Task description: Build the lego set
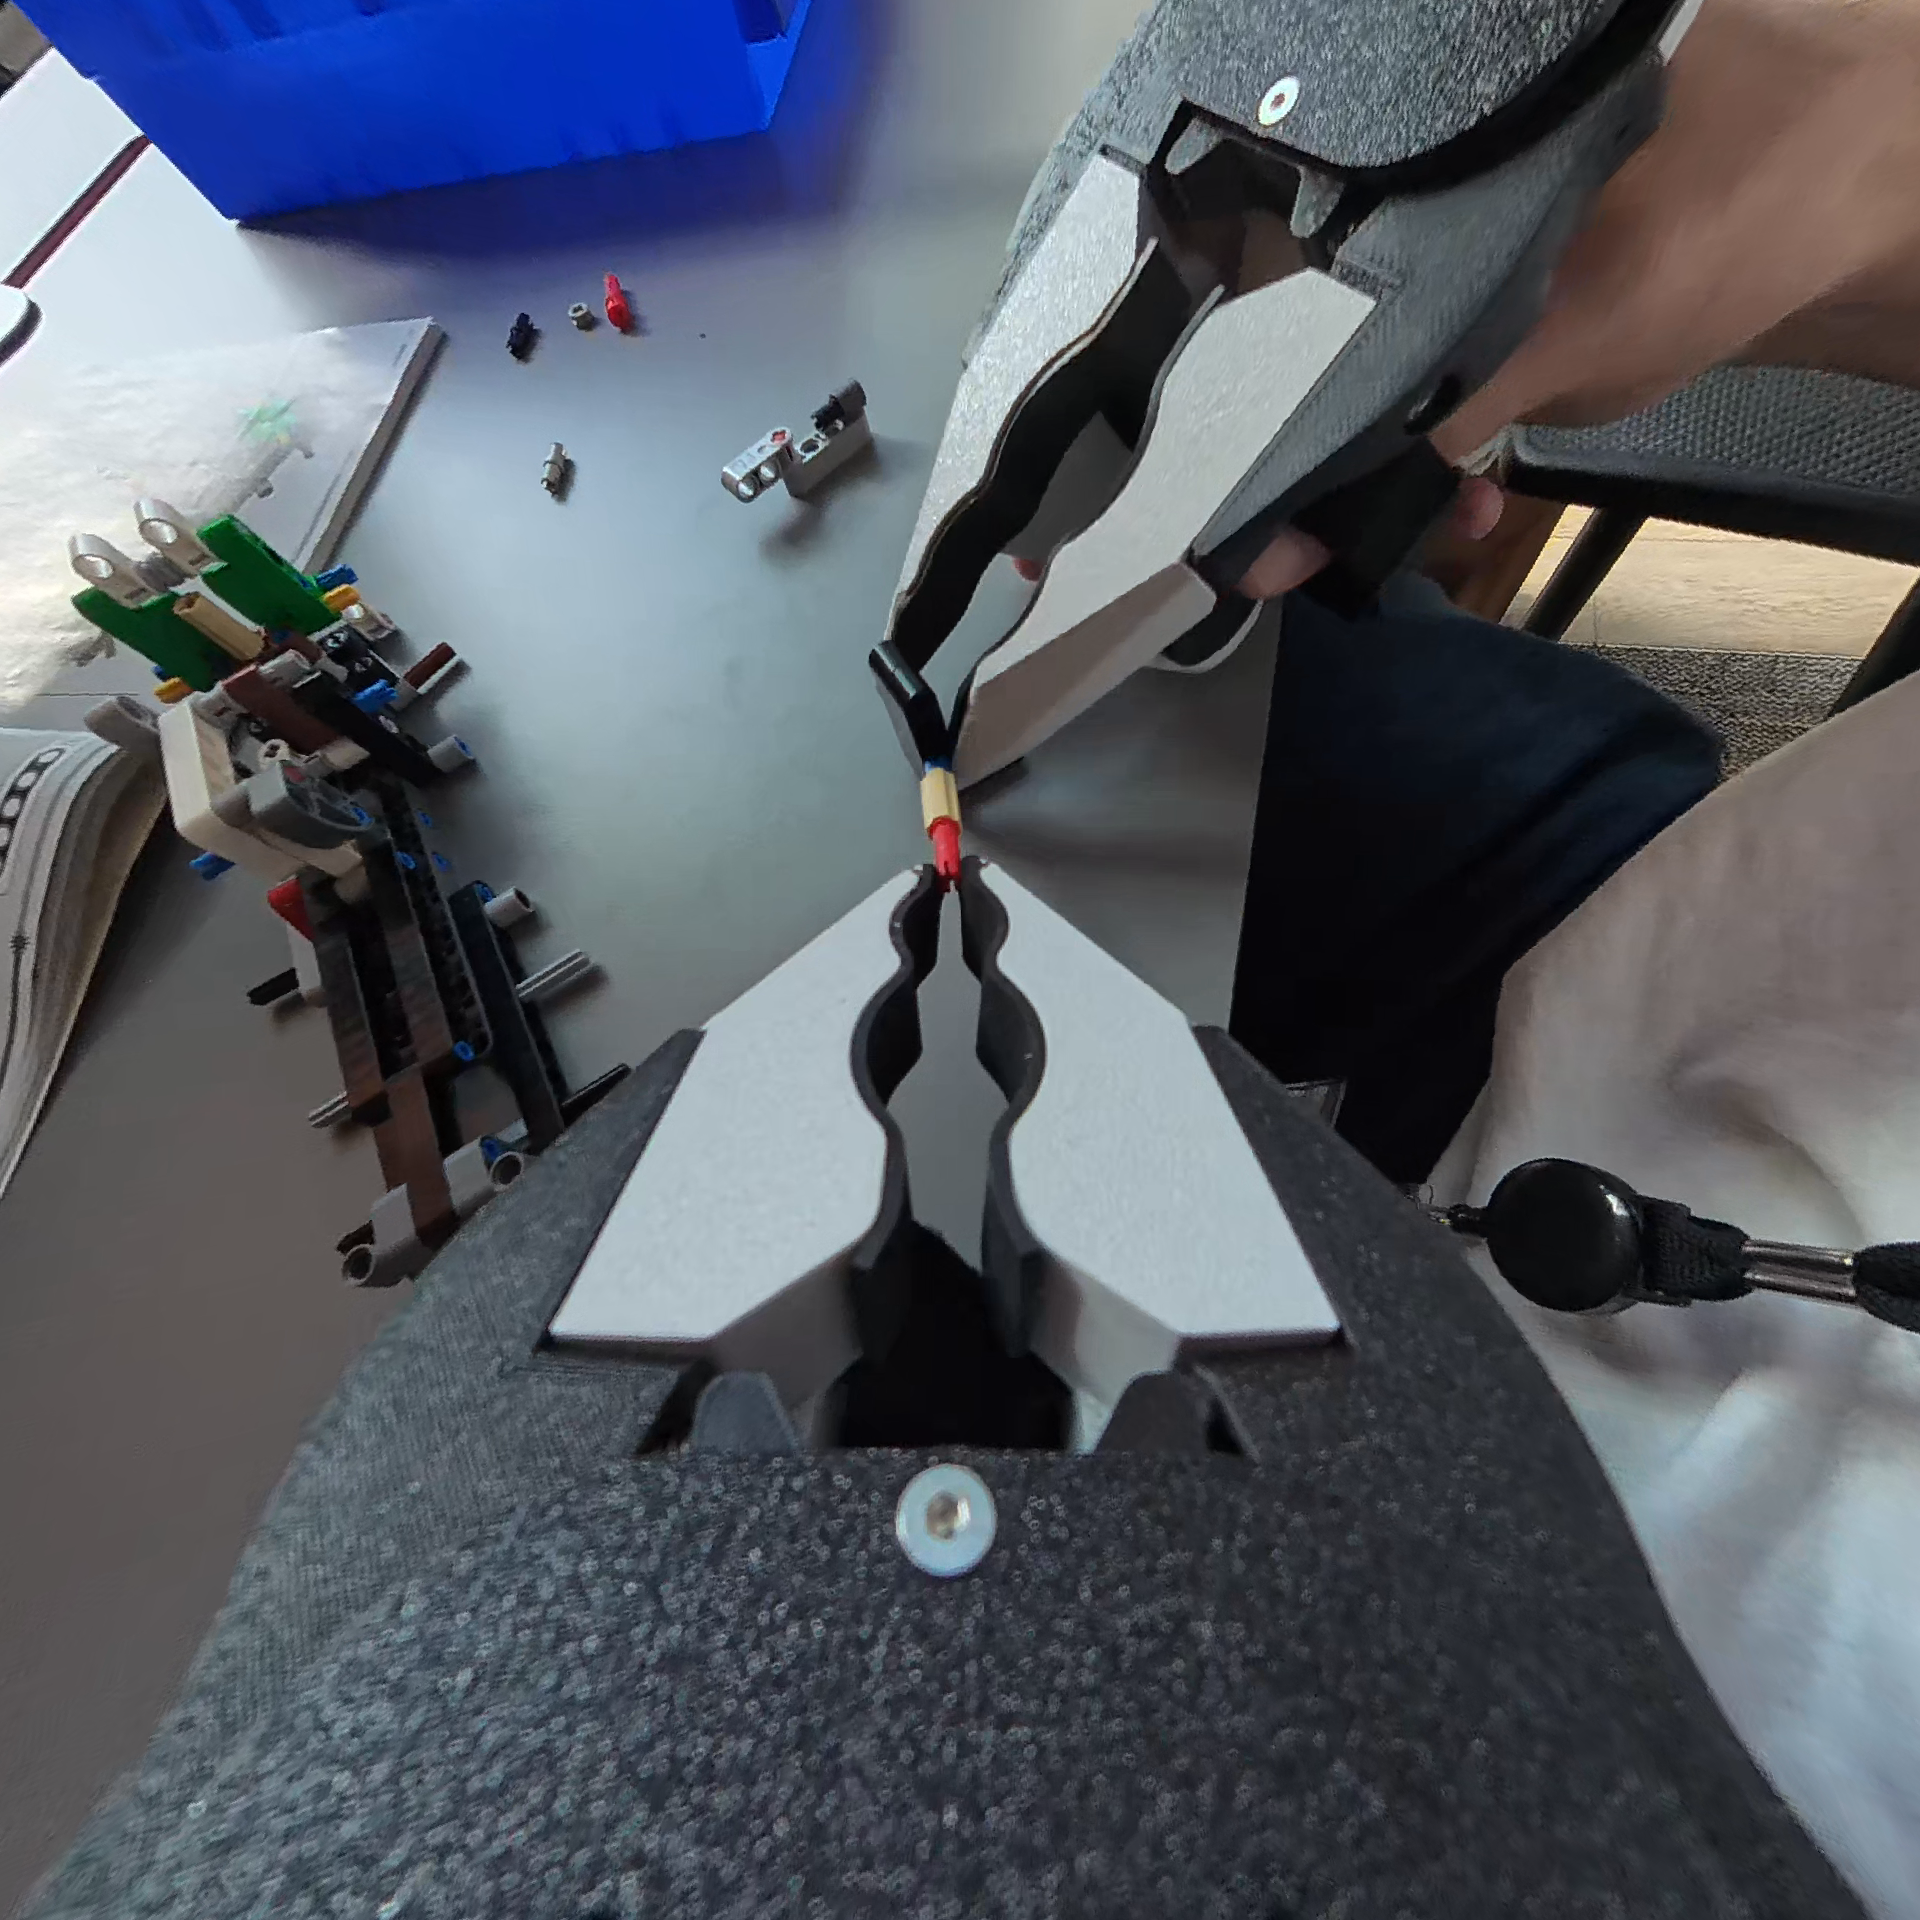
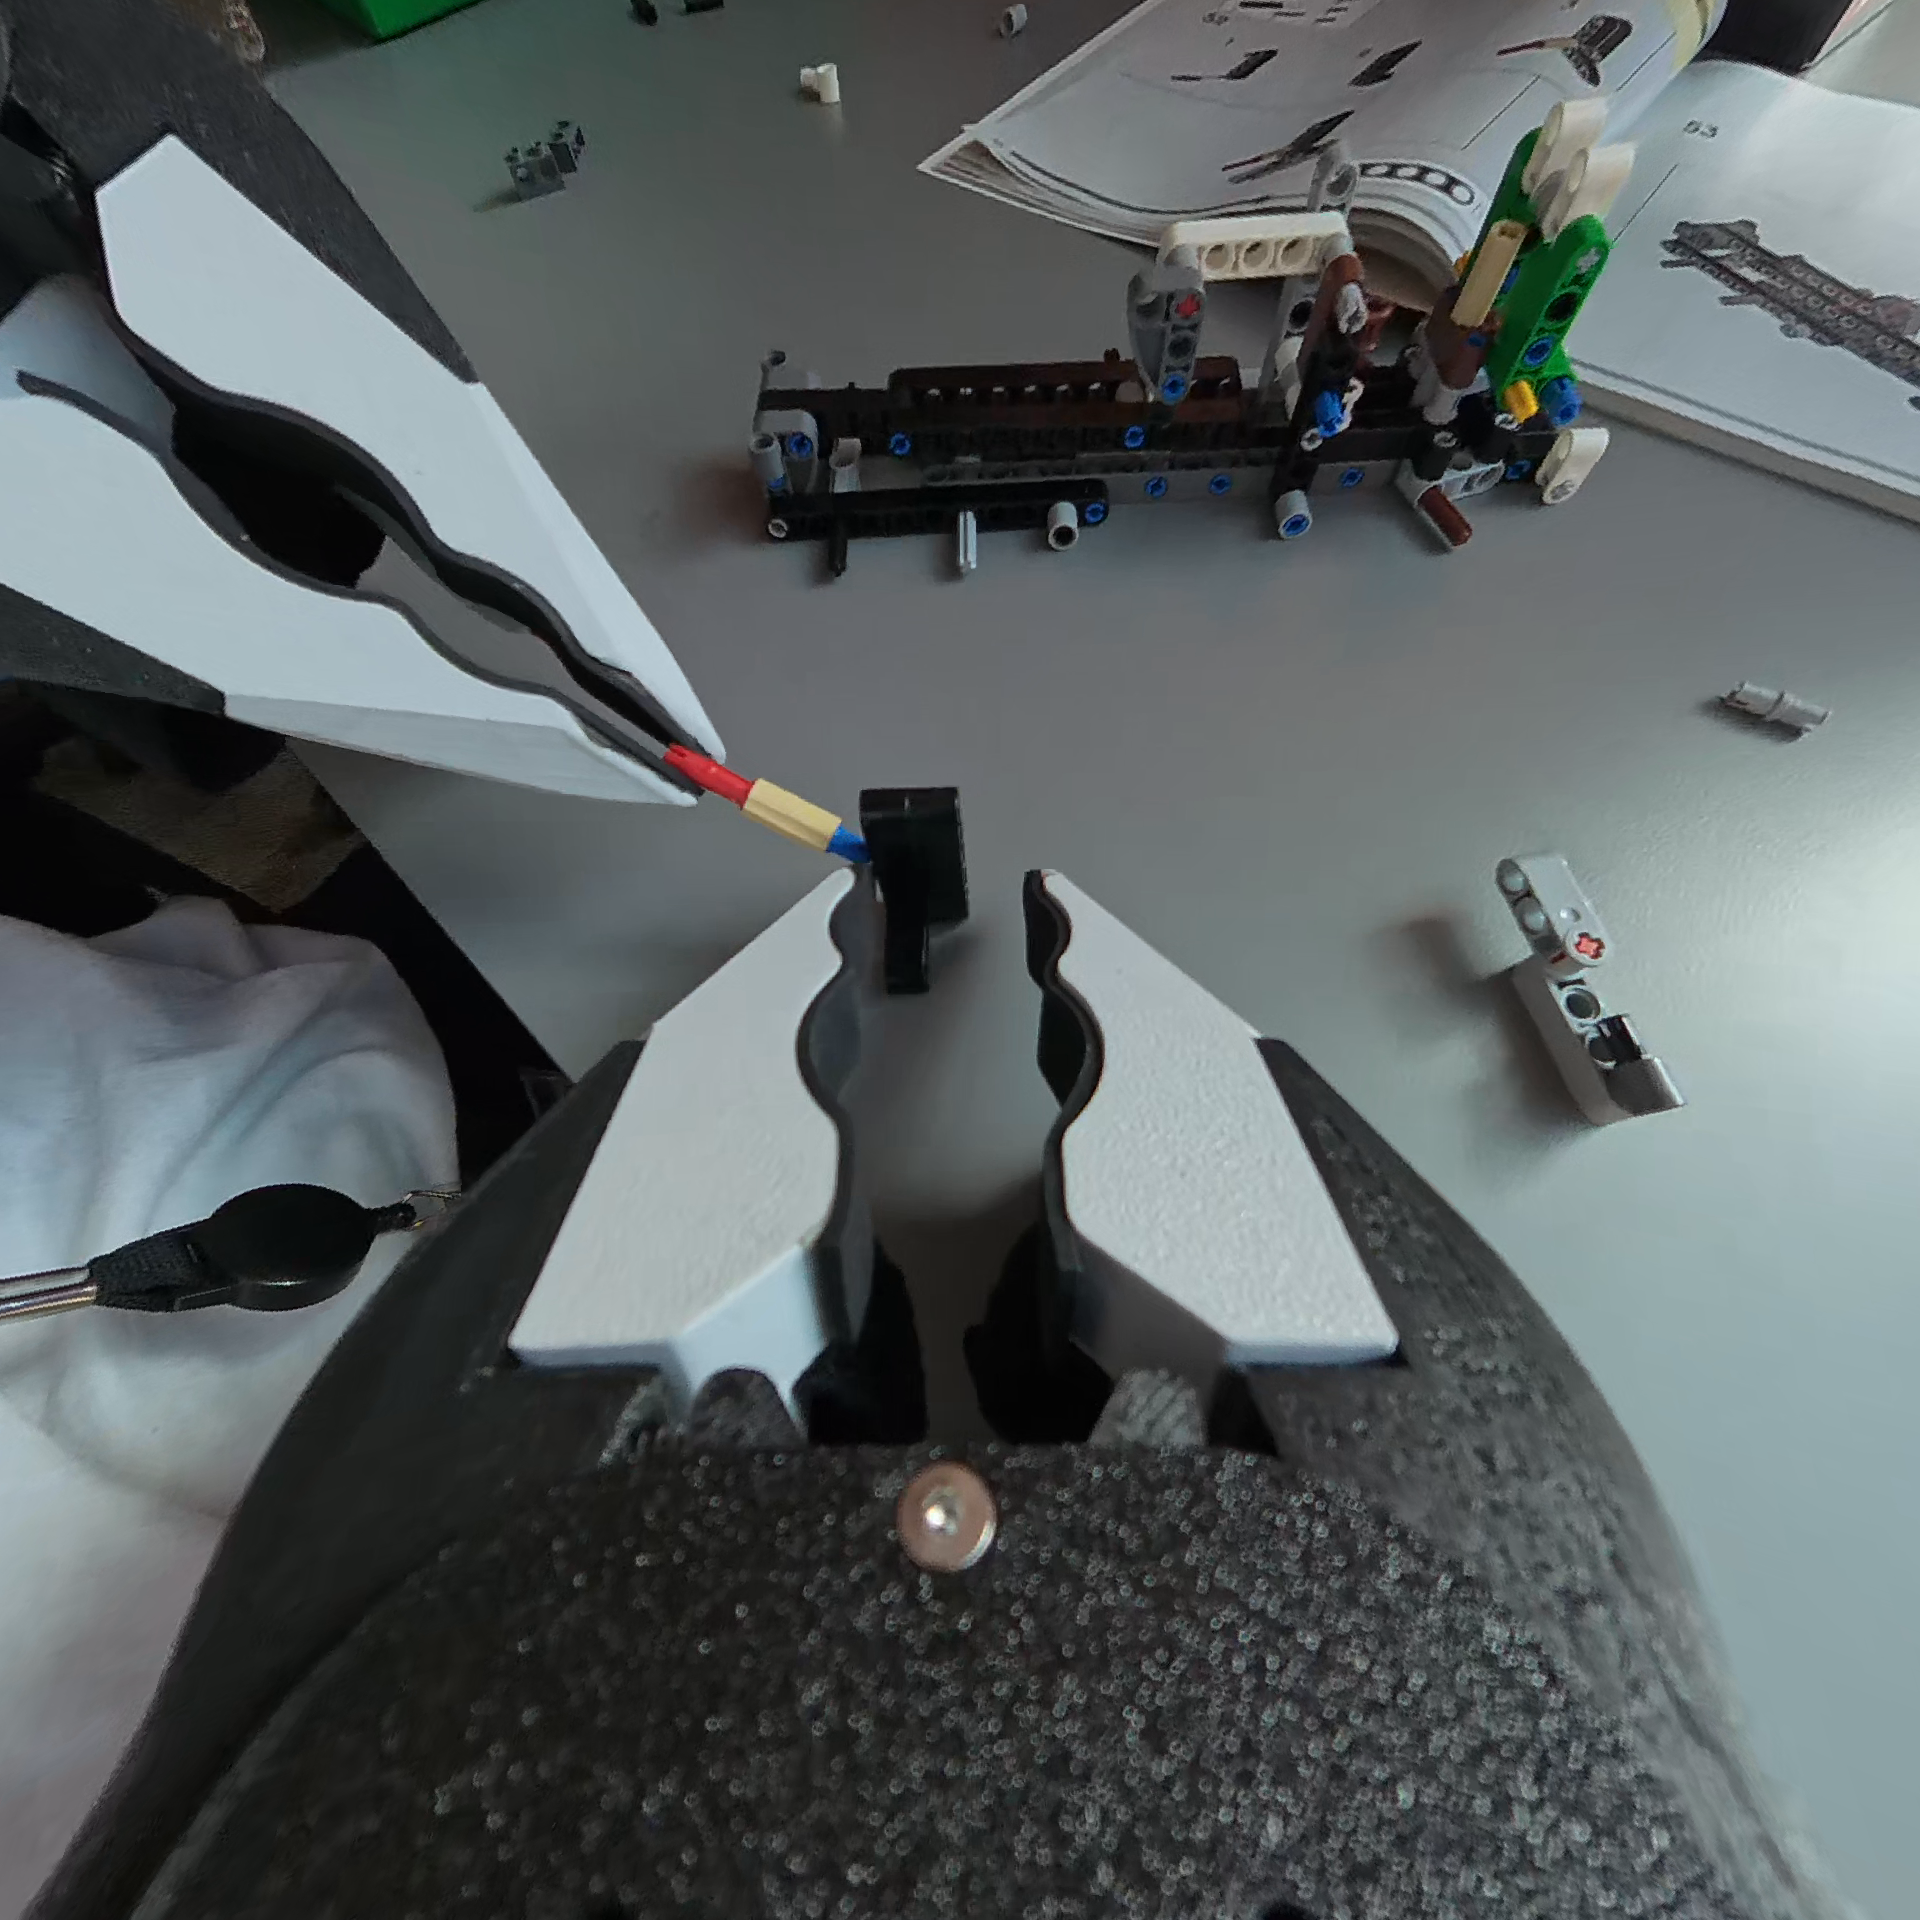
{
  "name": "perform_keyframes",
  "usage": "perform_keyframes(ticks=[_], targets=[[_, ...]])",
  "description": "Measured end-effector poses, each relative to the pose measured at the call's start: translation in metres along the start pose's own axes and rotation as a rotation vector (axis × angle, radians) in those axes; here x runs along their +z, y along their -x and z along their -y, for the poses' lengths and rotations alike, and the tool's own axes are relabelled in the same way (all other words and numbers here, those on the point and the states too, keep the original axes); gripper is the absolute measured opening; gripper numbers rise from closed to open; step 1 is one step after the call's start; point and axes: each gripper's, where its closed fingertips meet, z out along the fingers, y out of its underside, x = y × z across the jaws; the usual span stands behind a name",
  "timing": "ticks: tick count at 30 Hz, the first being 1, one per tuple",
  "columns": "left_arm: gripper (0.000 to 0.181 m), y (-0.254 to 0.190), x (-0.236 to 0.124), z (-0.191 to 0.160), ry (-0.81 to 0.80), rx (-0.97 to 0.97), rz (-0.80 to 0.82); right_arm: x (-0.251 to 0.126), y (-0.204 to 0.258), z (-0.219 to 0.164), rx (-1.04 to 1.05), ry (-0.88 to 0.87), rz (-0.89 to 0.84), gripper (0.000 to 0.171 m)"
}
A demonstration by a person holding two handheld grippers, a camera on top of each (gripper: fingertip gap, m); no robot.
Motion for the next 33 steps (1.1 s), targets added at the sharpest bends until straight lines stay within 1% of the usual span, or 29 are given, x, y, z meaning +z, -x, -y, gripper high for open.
perform_keyframes(ticks=[1,4,6,11,15,20,24,28,33], targets=[[0.003,0.000,0.000,0.000,-0.002,0.001,0.001,0.001,0.000,0.000,0.019,-0.004,0.015,0.026],[0.003,0.003,0.000,0.000,-0.005,0.009,0.003,-0.001,0.000,0.002,0.086,-0.015,0.069,0.025],[0.003,0.006,0.000,-0.003,0.002,0.013,0.008,-0.003,-0.004,0.006,0.163,-0.040,0.094,0.015],[0.003,0.007,0.001,-0.001,-0.024,-0.001,0.001,-0.004,-0.011,0.009,0.328,-0.066,0.145,0.015],[0.003,0.008,0.002,0.006,-0.048,0.017,0.013,-0.003,-0.001,0.014,0.378,-0.081,0.217,0.015],[0.003,0.010,0.002,0.005,-0.043,0.006,0.017,-0.003,-0.001,0.016,0.437,-0.097,0.242,0.015],[0.003,0.010,0.003,0.005,-0.038,-0.011,0.032,-0.002,-0.002,0.016,0.454,-0.103,0.224,0.015],[0.002,0.009,0.005,0.004,-0.028,-0.018,0.046,-0.001,-0.004,0.016,0.420,-0.111,0.175,0.015],[0.002,0.011,0.007,0.002,-0.024,-0.125,-0.010,0.000,-0.005,0.014,0.332,-0.117,0.093,0.015]])
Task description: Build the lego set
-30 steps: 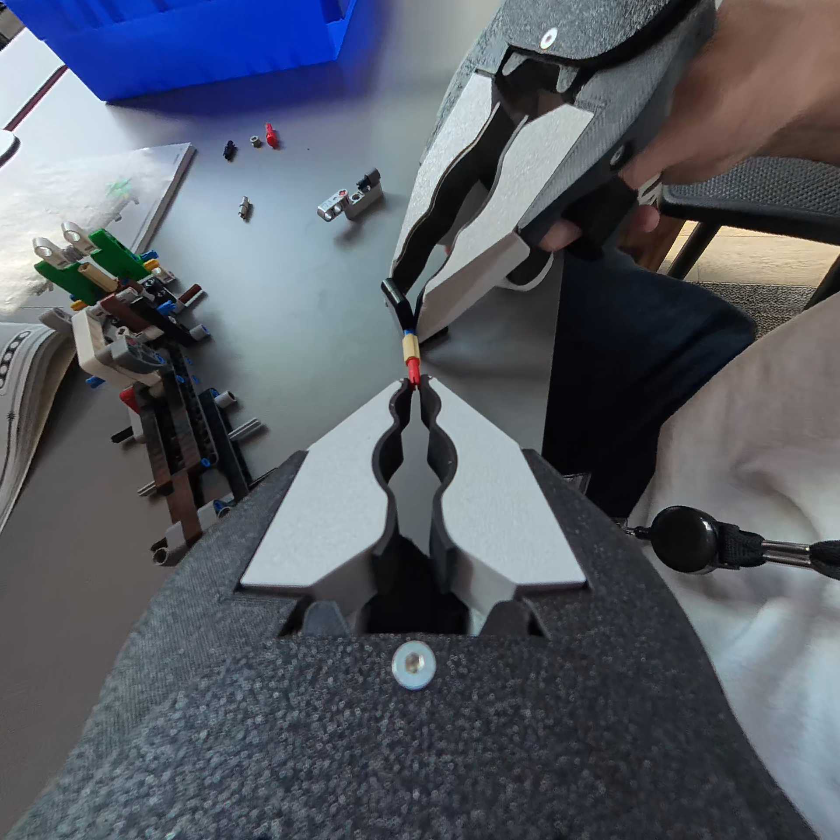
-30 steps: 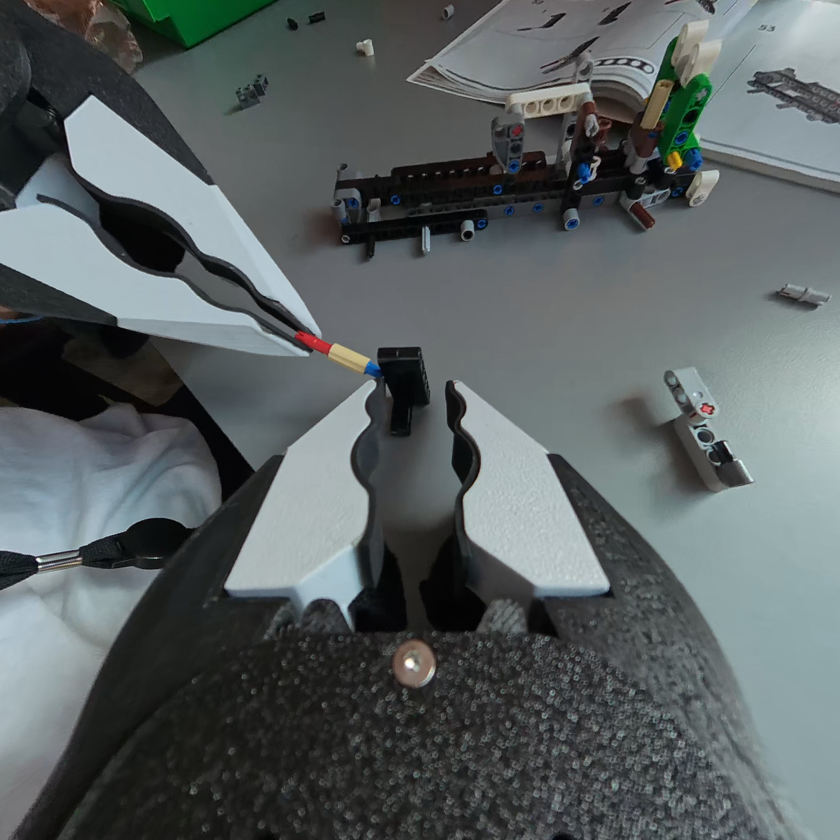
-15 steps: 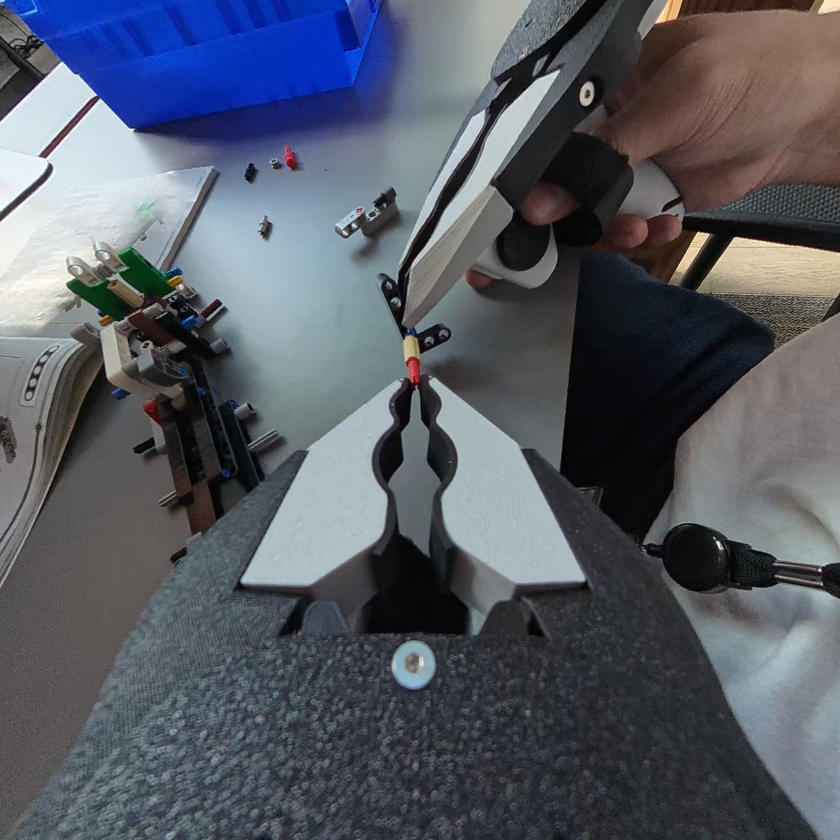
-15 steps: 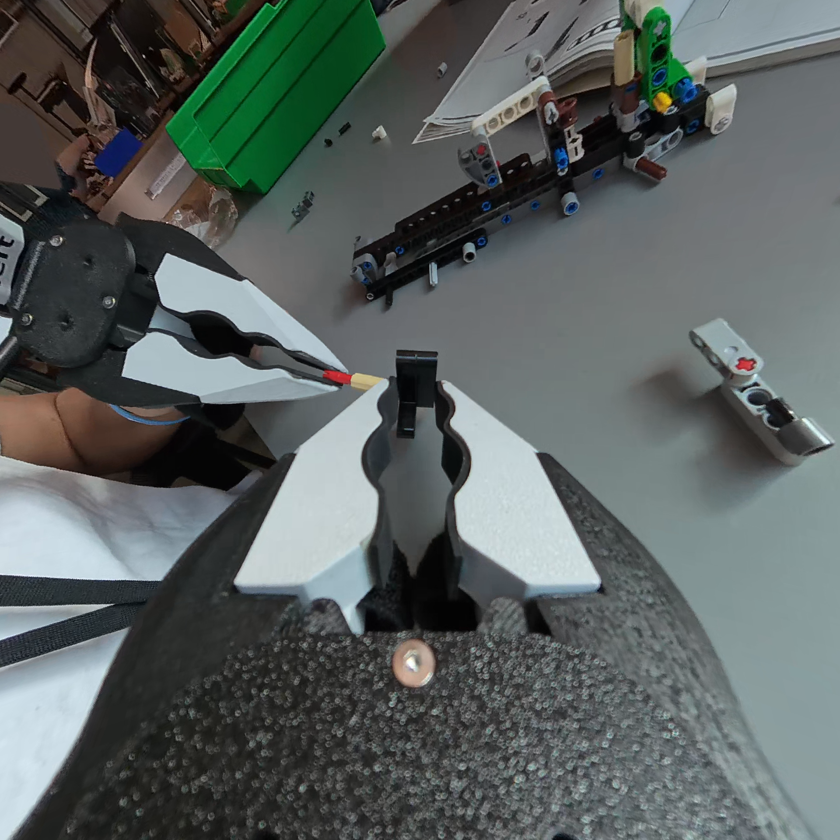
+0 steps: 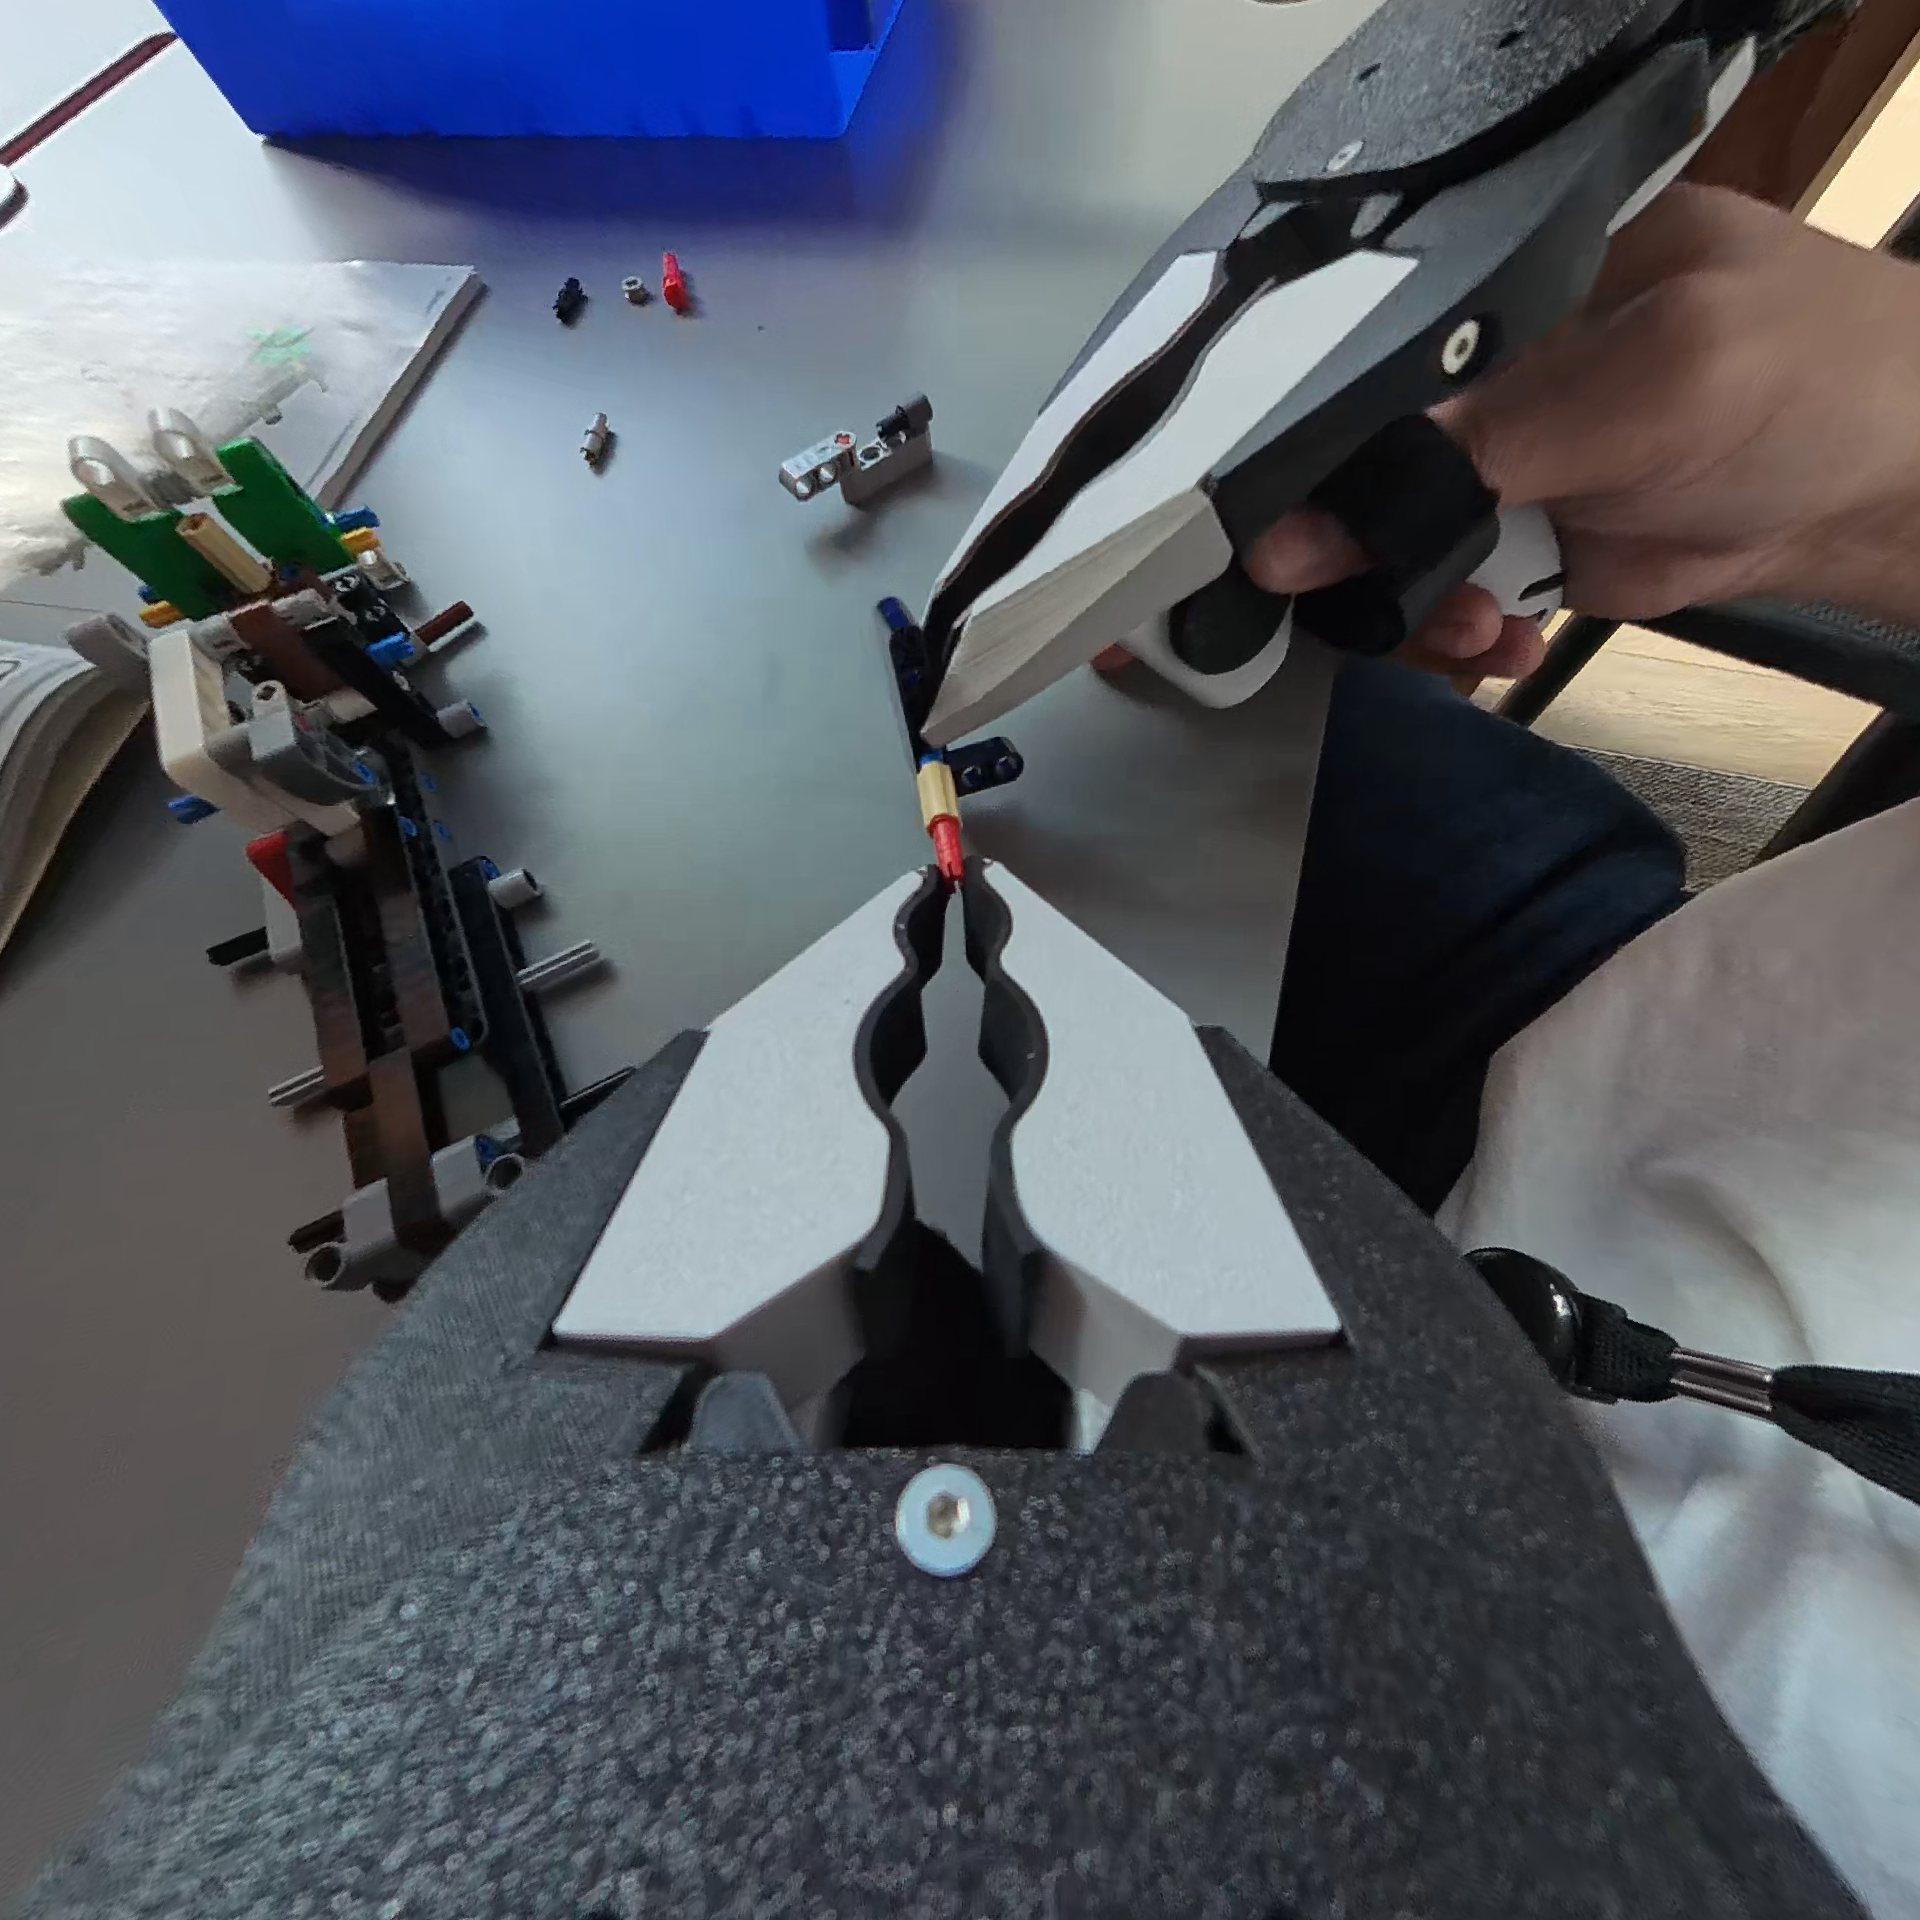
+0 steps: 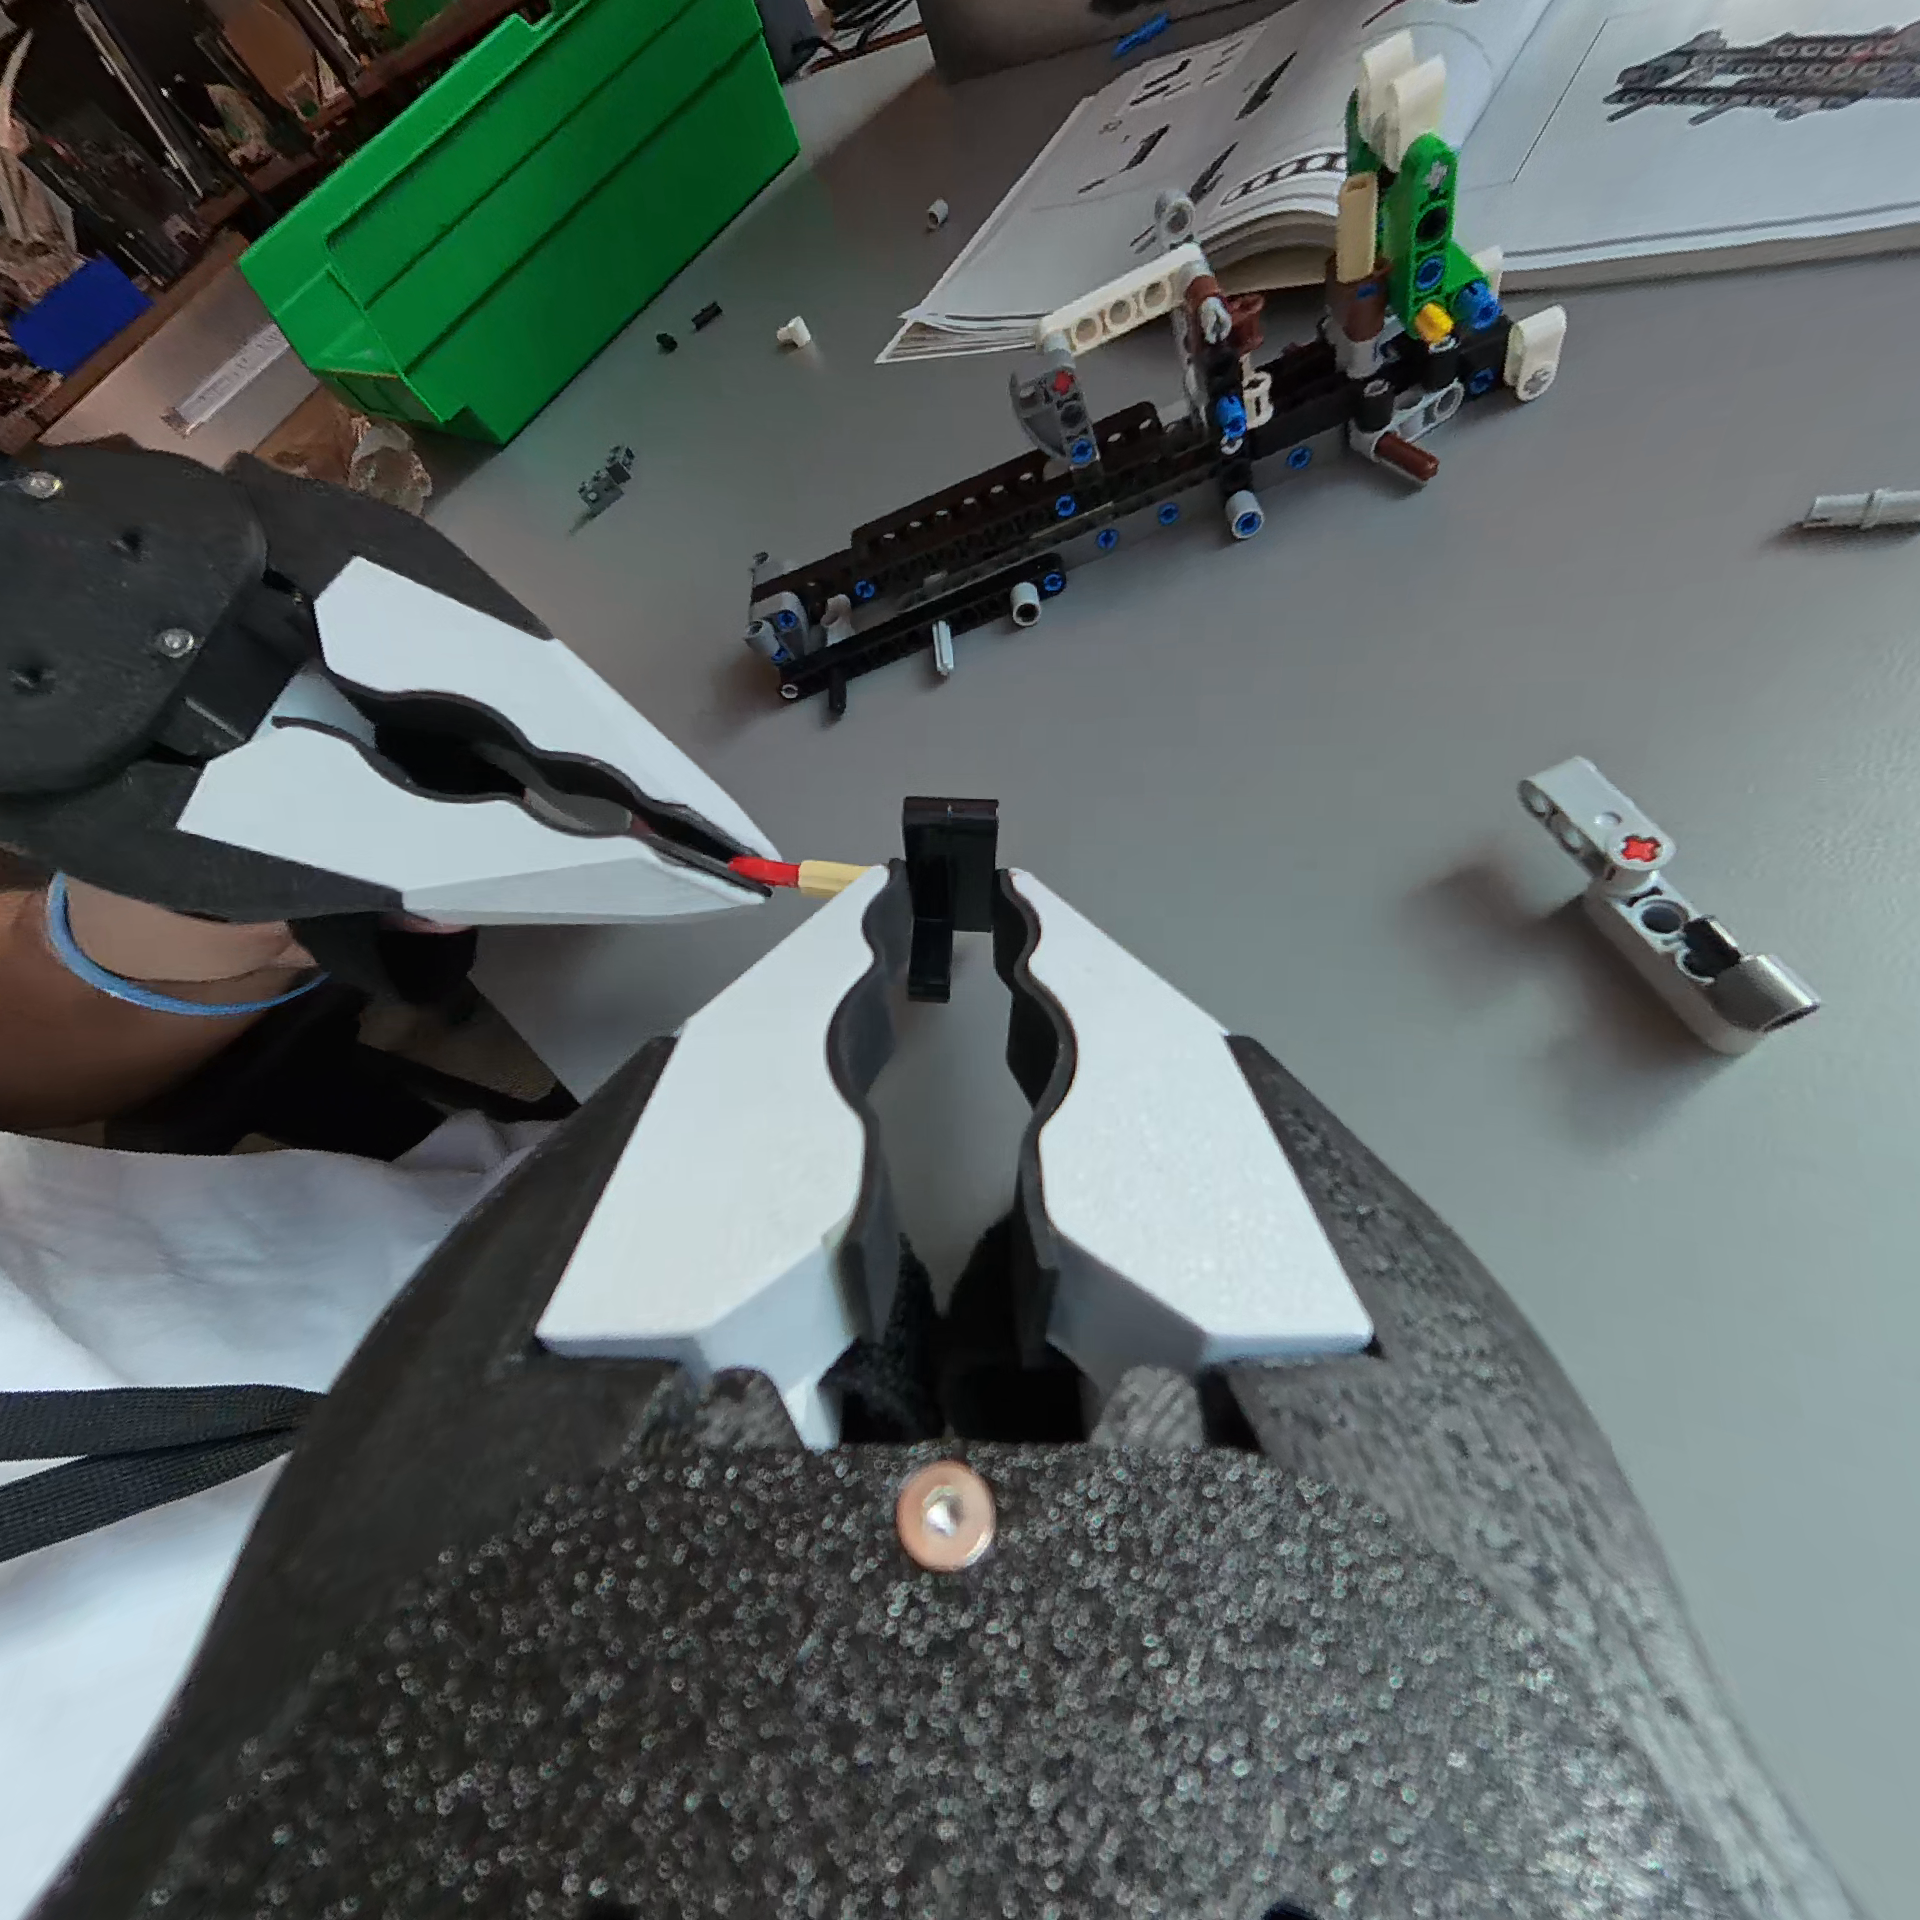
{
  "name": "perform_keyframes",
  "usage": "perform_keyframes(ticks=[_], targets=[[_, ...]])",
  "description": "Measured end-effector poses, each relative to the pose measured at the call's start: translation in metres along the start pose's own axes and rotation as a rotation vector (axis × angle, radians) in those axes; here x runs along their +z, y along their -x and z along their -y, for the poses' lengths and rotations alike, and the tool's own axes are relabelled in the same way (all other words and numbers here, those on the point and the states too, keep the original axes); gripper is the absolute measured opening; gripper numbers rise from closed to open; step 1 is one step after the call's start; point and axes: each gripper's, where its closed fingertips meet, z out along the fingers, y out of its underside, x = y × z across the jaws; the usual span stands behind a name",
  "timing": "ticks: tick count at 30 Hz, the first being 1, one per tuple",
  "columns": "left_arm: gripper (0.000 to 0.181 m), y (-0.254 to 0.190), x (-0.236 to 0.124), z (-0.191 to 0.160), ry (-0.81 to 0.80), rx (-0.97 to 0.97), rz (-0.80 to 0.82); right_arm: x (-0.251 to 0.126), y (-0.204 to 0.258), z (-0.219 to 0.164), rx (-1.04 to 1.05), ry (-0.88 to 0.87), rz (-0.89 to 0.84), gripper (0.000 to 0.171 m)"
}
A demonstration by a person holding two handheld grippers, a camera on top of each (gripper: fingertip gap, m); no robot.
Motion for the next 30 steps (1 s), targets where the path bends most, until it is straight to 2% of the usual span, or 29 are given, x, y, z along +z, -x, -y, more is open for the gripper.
perform_keyframes(ticks=[4,10,19,22,30], targets=[[0.002,0.001,0.001,-0.001,0.011,-0.077,-0.057,0.000,-0.001,0.000,-0.017,-0.007,-0.016,0.014],[0.002,-0.002,0.008,-0.006,0.060,-0.019,-0.029,0.004,-0.001,-0.003,-0.079,0.025,-0.081,0.014],[0.002,-0.001,0.009,-0.008,0.069,-0.043,-0.044,0.004,-0.001,-0.004,-0.060,0.043,-0.058,0.015],[0.002,-0.003,0.010,-0.009,0.081,-0.046,-0.057,-0.003,-0.001,-0.002,-0.032,0.017,-0.025,0.031],[0.002,-0.006,0.010,-0.010,0.088,-0.043,-0.082,-0.007,0.001,-0.006,-0.142,0.032,0.005,0.030]])
